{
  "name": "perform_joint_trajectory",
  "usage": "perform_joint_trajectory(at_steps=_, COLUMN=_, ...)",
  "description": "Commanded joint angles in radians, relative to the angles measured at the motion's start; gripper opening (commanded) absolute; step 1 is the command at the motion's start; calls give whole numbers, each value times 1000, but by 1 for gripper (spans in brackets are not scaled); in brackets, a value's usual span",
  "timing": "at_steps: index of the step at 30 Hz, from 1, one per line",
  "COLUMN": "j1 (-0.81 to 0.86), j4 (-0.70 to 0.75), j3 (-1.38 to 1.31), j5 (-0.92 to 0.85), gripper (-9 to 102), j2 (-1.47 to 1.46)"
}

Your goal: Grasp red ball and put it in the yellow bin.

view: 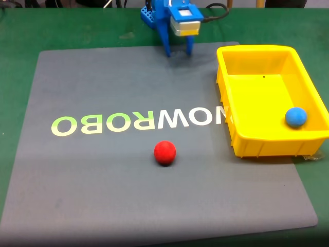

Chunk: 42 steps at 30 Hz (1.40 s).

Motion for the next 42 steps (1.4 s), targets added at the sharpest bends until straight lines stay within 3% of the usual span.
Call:
perform_joint_trajectory(at_steps=1, j1=84, j4=-100, j3=-6, j5=-71, gripper=36, j2=11)
perform_joint_trajectory(at_steps=6, j1=106, j4=-204, j3=-143, j5=-121, gripper=36, j2=-133)
perform_joint_trajectory(at_steps=16, j1=144, j4=-586, j3=-678, j5=-101, gripper=37, j2=-976)
perform_joint_trajectory(at_steps=22, j1=161, j4=-726, j3=-996, j5=-86, gripper=37, j2=-1382)
perform_joint_trajectory(at_steps=42, j1=143, j4=-755, j3=-1819, j5=-12, gripper=37, j2=-2238)
